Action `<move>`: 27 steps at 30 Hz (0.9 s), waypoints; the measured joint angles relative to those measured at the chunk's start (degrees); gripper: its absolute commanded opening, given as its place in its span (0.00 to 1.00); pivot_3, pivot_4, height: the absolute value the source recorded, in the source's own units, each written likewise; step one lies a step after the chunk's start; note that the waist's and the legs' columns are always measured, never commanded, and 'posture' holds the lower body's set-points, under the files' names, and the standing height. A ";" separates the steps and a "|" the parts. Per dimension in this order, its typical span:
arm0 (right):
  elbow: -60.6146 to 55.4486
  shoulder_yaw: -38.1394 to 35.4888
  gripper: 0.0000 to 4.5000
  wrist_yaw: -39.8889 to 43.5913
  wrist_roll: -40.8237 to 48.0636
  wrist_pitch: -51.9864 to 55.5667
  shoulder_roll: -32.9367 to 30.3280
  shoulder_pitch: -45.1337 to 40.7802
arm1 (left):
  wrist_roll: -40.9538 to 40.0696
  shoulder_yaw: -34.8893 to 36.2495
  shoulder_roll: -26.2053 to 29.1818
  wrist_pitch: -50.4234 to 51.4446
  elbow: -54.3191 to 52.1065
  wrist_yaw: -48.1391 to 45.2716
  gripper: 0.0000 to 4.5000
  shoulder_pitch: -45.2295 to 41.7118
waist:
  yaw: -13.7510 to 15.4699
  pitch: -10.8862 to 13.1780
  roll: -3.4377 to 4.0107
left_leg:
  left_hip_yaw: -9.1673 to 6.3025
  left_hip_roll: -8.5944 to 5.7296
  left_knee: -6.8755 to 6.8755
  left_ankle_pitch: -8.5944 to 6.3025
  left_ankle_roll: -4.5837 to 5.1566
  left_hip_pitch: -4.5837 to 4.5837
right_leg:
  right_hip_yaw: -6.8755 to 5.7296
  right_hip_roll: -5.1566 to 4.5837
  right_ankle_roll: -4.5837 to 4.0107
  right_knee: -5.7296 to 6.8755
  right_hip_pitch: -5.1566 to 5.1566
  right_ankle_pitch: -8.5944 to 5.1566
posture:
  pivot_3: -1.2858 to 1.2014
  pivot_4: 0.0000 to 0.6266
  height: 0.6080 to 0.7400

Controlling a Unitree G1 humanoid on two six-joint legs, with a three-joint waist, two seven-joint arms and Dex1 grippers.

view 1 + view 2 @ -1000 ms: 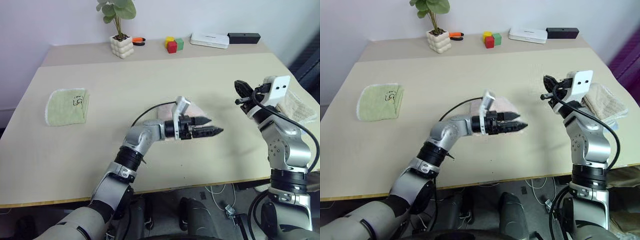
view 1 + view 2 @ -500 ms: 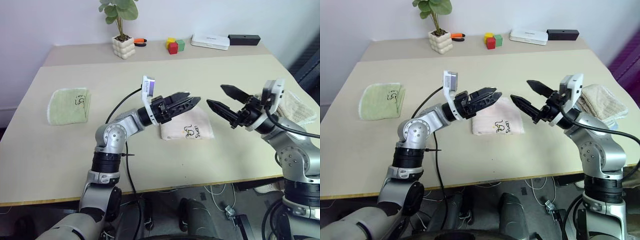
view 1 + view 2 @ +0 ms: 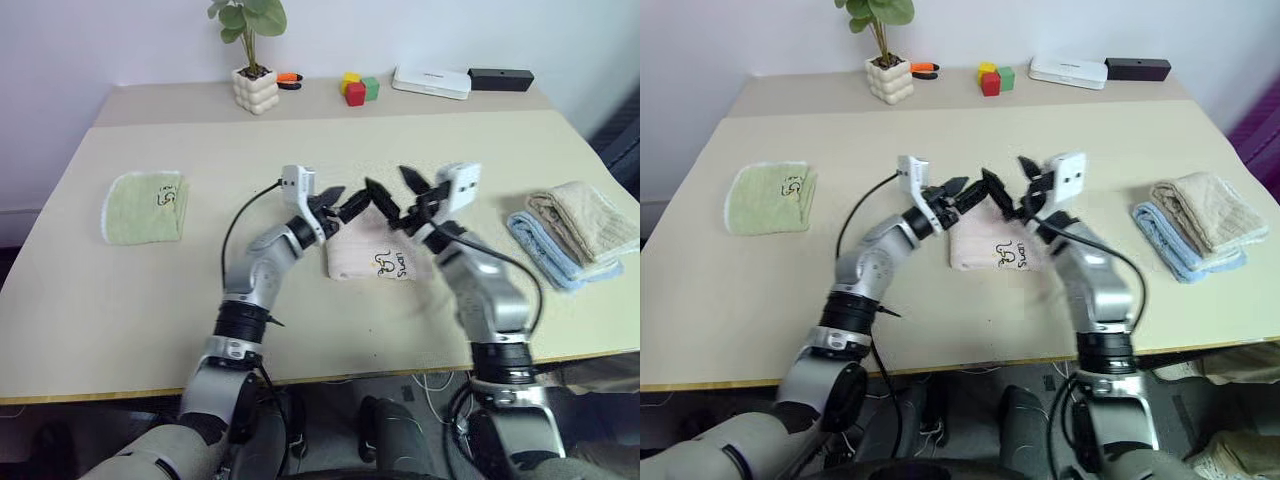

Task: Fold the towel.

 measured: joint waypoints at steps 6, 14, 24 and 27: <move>2.24 0.03 0.00 -5.76 -3.98 -3.73 3.35 0.71 | 2.45 -0.09 -1.82 -2.37 1.48 2.84 0.01 0.18 | -0.40 0.00 0.00 | -0.01 0.04 0.03 0.00 0.00 0.05 | 0.00 0.04 0.02 0.02 0.01 0.01 | 0.52 0.24 1.00; 9.51 1.54 0.00 -6.45 -7.83 -8.01 4.30 4.07 | 4.91 0.10 -1.62 -4.51 6.69 4.39 0.01 0.16 | -0.91 -0.01 0.01 | -0.01 0.04 0.03 0.01 0.01 0.05 | 0.00 0.05 0.03 0.03 0.03 0.01 | 0.52 0.24 1.00; 14.03 -0.11 0.00 -12.18 -10.18 -6.50 2.46 1.39 | 7.44 0.73 1.28 -6.78 8.23 5.28 0.01 0.20 | -1.25 -0.03 0.00 | -0.04 0.03 0.08 0.00 0.01 0.13 | 0.01 0.03 0.03 0.05 0.15 0.01 | 0.52 0.24 1.00; 14.20 -0.20 0.00 -11.99 -11.27 -6.76 0.57 1.35 | 7.39 1.77 2.61 -6.98 8.31 5.26 0.01 0.21 | -1.38 -0.03 0.00 | -0.04 0.03 0.08 0.00 0.02 0.13 | 0.02 0.03 0.02 0.04 0.14 0.01 | 0.52 0.24 1.00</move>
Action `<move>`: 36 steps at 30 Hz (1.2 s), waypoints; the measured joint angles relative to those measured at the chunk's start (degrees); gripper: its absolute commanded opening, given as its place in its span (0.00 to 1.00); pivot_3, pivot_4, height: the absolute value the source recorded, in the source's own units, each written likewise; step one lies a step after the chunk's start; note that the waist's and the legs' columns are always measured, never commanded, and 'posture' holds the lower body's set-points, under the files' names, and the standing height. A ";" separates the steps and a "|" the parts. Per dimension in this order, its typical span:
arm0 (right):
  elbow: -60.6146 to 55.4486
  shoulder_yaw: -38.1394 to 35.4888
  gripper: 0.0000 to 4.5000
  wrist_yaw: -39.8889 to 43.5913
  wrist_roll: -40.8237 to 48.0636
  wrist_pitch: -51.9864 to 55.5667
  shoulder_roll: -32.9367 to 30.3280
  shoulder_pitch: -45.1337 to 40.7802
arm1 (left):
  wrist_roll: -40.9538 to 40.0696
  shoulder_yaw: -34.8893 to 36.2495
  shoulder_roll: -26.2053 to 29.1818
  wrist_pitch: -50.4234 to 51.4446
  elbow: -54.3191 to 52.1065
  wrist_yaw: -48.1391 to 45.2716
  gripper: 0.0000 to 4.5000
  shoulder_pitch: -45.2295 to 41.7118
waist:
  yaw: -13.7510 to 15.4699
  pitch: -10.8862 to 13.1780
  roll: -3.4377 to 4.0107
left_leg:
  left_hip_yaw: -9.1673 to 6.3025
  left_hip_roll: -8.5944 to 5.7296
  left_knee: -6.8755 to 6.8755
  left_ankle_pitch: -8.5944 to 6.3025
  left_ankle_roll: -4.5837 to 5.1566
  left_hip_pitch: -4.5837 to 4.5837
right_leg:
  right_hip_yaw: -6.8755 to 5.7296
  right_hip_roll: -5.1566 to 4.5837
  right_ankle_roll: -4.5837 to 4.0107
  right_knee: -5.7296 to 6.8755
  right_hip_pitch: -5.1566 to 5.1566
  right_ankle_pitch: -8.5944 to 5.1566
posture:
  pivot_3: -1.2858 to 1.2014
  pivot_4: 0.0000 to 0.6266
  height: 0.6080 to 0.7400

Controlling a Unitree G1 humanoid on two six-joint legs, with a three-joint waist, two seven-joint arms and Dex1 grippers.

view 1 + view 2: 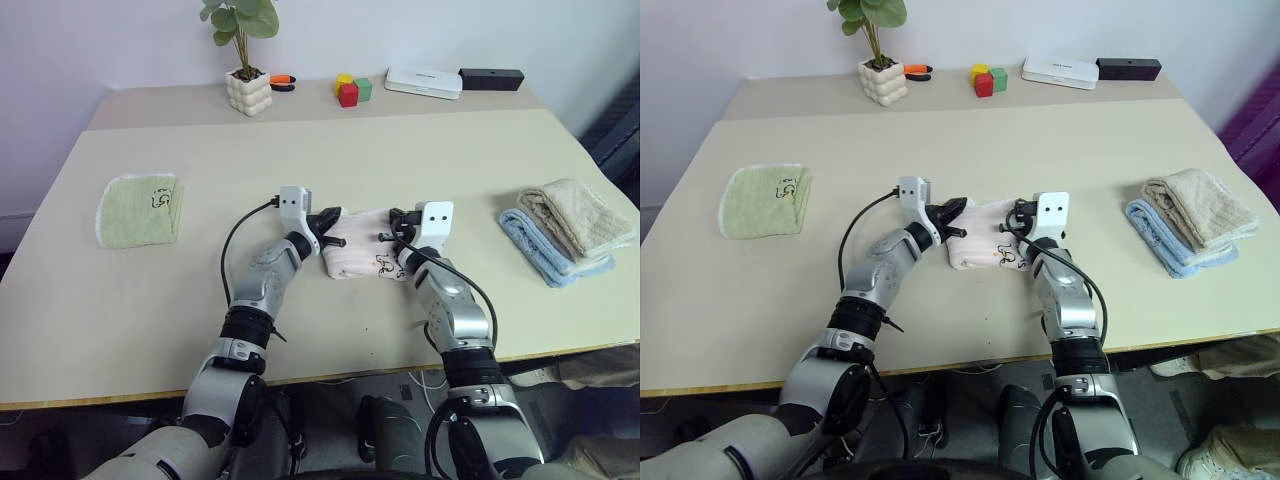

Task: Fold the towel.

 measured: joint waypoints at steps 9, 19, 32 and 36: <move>-4.38 -0.80 0.00 2.05 -0.24 2.26 -4.21 -1.16 | -5.70 1.11 3.60 6.96 -8.30 -7.21 0.06 2.33 | -0.10 0.01 0.02 | 0.04 0.03 0.00 0.01 -0.02 -0.02 | 0.02 0.01 0.02 0.09 -0.07 0.00 | 0.52 0.24 1.00; -16.01 -4.24 0.52 25.90 12.53 5.55 -19.12 0.76 | -19.19 2.21 21.41 31.01 -23.64 -21.77 1.00 7.68 | -0.09 0.02 0.04 | 0.01 0.02 -0.01 0.02 -0.06 0.04 | 0.03 0.01 0.06 0.27 -0.09 -0.02 | 0.52 0.24 1.00; -20.85 -4.27 0.99 45.25 17.11 6.63 -30.33 9.17 | -25.35 2.29 19.96 48.87 -19.55 -21.79 1.00 9.25 | 0.22 0.03 -0.01 | -0.06 -0.01 0.06 0.01 -0.05 0.03 | 0.03 -0.05 0.03 0.17 -0.03 -0.03 | 0.52 0.24 1.00; -21.14 -4.26 0.99 45.28 16.19 5.76 -30.35 9.18 | -27.07 3.61 18.47 55.13 -18.50 -17.62 1.00 7.12 | 0.17 0.03 -0.02 | -0.08 -0.01 0.07 0.02 -0.05 0.05 | 0.02 -0.04 0.04 0.19 0.00 -0.02 | 0.52 0.24 1.00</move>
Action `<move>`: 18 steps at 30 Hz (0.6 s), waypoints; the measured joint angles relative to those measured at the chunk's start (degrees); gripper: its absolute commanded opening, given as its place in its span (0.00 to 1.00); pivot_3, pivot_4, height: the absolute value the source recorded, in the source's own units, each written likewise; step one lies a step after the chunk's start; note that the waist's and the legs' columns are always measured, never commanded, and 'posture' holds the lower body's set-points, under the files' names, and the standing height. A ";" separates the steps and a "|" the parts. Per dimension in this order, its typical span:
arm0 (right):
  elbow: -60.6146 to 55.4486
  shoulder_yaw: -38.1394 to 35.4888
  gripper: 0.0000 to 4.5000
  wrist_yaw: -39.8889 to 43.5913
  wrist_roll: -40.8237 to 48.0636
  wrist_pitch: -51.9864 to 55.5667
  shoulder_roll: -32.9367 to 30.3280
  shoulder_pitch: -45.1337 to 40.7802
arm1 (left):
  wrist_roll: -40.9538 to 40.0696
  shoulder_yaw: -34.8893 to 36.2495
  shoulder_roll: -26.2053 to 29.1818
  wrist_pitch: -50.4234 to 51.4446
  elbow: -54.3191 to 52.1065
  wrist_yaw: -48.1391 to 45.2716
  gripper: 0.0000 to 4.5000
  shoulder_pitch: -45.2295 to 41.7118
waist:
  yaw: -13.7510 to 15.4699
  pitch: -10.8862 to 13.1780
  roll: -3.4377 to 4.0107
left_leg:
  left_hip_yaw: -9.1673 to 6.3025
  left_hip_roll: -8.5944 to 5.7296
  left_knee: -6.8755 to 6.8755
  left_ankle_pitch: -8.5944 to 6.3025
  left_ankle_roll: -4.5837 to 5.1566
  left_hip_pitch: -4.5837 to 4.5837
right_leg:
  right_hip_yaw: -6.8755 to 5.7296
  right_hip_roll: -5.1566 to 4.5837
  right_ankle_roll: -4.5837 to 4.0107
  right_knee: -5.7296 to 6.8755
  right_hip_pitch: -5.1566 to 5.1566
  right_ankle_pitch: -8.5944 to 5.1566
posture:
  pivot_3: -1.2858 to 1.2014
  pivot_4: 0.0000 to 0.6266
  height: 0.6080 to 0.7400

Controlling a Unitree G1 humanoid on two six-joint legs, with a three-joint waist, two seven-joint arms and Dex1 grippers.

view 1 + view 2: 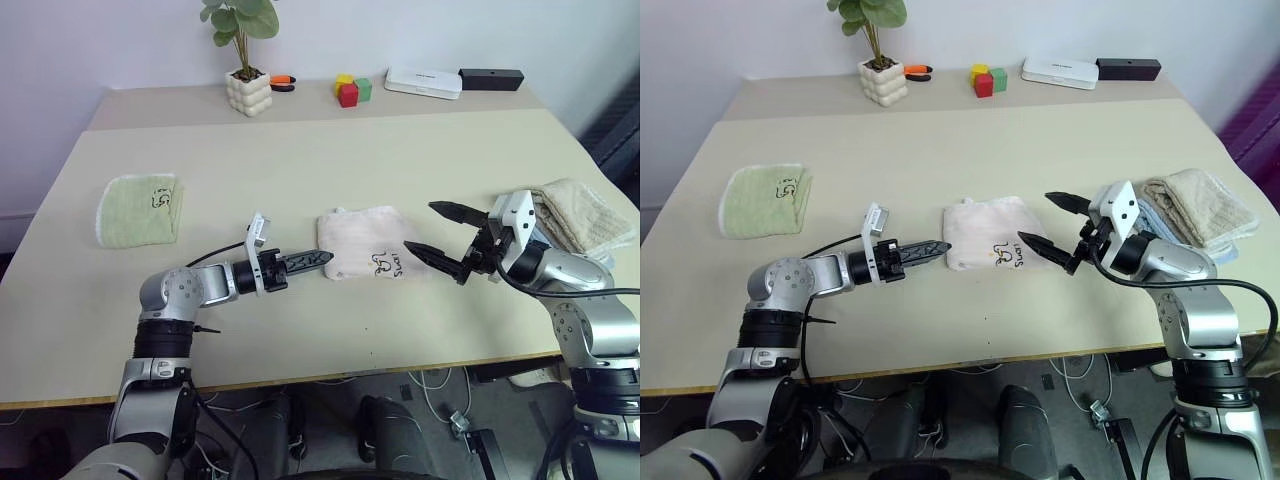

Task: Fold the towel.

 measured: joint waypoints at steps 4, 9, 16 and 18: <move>0.00 -0.07 0.99 -0.28 -0.95 -0.49 -0.04 0.00 | 0.57 -0.07 -1.17 1.96 1.40 2.08 1.00 -1.94 | 0.18 -0.01 0.01 | 0.00 -0.02 0.00 -0.01 -0.01 0.14 | 0.00 -0.01 -0.01 -0.02 0.14 -0.01 | 0.52 0.24 1.00; 0.00 0.01 0.99 -0.79 -1.41 -0.87 0.06 -0.14 | 1.69 1.57 -6.15 0.64 7.77 6.67 1.00 -6.21 | 1.38 -0.02 -0.01 | -0.05 -0.04 0.00 -0.25 0.05 0.64 | -0.03 -0.06 -0.22 -0.24 0.41 -0.11 | 0.52 0.24 1.00; 0.00 0.01 1.00 -2.28 -2.54 -1.56 0.14 -0.20 | 3.95 4.25 -12.65 -5.30 18.63 10.62 0.81 -11.93 | 1.47 -0.05 -0.04 | -0.05 -0.08 0.00 -0.42 0.30 0.76 | -0.03 -0.16 -0.26 -0.29 0.52 -0.08 | 0.52 0.24 1.00; 0.00 -0.01 1.00 -2.35 -2.63 -1.63 0.13 -0.19 | 4.09 5.31 -13.33 -5.45 21.48 11.57 0.61 -12.95 | 1.31 -0.05 -0.04 | -0.03 -0.07 -0.03 -0.42 0.30 0.75 | -0.03 -0.15 -0.25 -0.28 0.51 -0.08 | 0.52 0.24 1.00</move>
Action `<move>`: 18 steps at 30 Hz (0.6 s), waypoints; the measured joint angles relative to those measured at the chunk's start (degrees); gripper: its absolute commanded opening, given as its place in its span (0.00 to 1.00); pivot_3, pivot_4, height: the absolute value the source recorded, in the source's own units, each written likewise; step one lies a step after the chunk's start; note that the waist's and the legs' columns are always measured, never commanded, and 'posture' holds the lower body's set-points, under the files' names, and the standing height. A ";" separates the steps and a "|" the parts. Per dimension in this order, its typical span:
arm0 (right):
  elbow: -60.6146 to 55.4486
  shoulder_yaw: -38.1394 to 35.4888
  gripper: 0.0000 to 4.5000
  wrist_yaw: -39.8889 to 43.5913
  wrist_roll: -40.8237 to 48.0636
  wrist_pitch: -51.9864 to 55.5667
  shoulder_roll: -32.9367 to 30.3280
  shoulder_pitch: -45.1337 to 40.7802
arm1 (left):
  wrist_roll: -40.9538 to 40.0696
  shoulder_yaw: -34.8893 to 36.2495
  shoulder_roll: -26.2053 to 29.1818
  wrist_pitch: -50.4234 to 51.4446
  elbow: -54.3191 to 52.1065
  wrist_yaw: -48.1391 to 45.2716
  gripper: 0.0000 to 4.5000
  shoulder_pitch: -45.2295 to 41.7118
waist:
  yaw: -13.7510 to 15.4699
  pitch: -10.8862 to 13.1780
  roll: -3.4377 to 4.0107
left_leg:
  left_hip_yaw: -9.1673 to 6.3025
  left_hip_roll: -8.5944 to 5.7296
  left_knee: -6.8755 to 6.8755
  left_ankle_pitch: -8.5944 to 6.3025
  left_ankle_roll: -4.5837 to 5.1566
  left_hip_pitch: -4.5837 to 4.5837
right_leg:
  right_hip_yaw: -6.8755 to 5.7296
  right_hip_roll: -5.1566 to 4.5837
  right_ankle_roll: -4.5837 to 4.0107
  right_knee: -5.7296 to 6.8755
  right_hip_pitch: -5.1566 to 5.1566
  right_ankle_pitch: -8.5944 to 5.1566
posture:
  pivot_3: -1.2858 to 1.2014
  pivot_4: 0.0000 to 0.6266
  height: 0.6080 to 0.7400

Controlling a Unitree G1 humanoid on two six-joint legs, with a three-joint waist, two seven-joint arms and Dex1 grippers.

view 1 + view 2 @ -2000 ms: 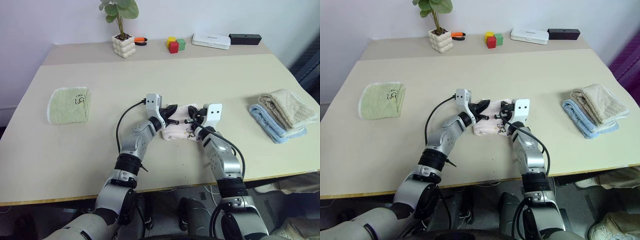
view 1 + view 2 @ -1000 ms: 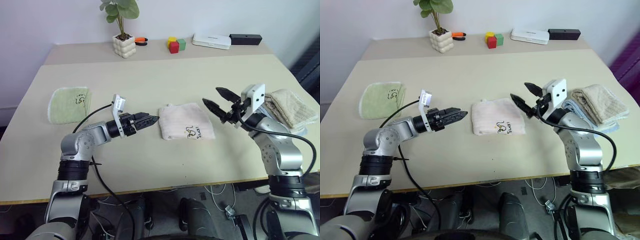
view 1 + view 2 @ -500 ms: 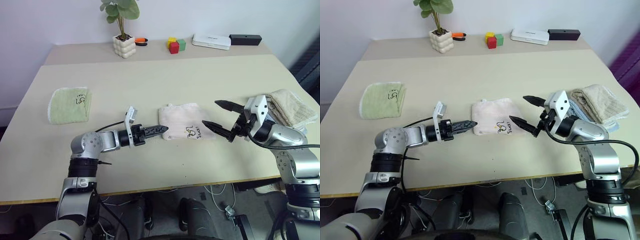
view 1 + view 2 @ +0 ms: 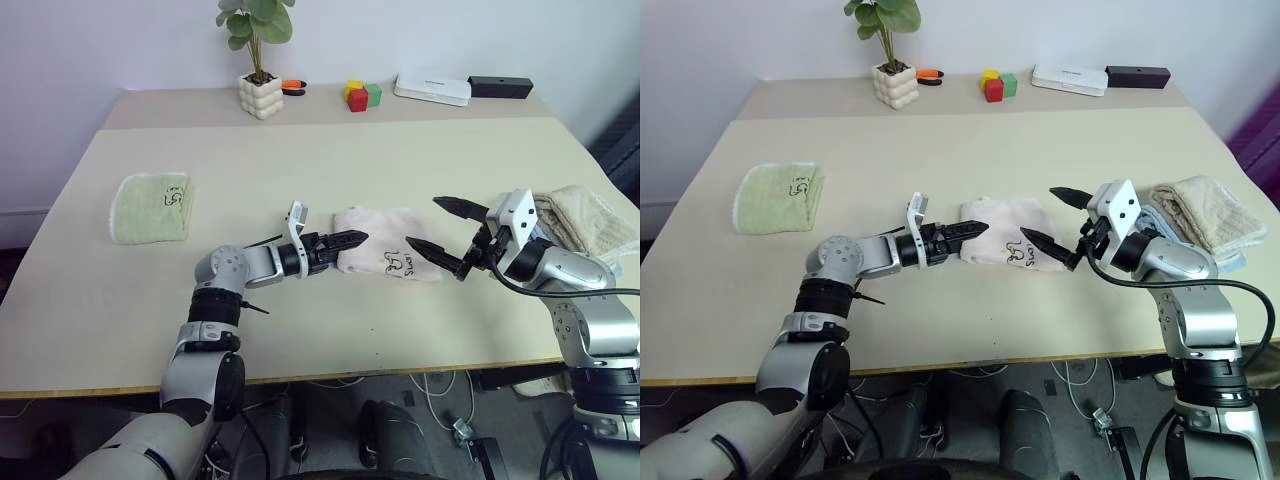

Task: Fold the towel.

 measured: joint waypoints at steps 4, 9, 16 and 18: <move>0.00 -0.04 1.00 -0.03 -0.32 -0.07 -0.06 0.04 | 0.45 0.74 -0.28 0.29 3.18 0.08 0.15 -2.16 | 0.17 0.00 0.00 | 0.01 0.01 -0.02 0.02 -0.01 -0.02 | -0.02 0.02 0.00 0.02 -0.01 0.00 | 0.52 0.24 1.00; -0.33 -0.16 1.00 -0.44 -0.50 -0.13 -0.14 0.57 | 0.60 1.32 -0.51 -0.27 5.68 -0.22 0.01 -4.14 | 0.04 -0.03 0.00 | 0.02 0.00 0.03 -0.01 0.02 0.09 | -0.02 -0.01 -0.02 -0.07 0.09 0.07 | 0.52 0.24 1.00; -1.31 -0.24 1.00 -0.82 -0.46 -0.11 -0.28 1.59 | 0.92 2.59 -0.58 -4.89 6.39 -1.53 0.01 -4.02 | -0.09 -0.01 -0.01 | 0.04 0.03 0.01 -0.01 0.01 0.04 | -0.01 -0.01 -0.02 -0.06 -0.01 0.07 | 0.52 0.24 1.00; -2.00 -0.34 1.00 -0.80 -0.41 -0.07 -0.49 1.90 | 1.10 3.31 -0.25 -7.65 6.29 -1.39 0.01 -3.96 | -0.18 0.00 -0.02 | 0.06 0.05 -0.02 -0.01 0.00 -0.02 | 0.00 0.01 -0.03 -0.05 -0.06 0.07 | 0.52 0.24 1.00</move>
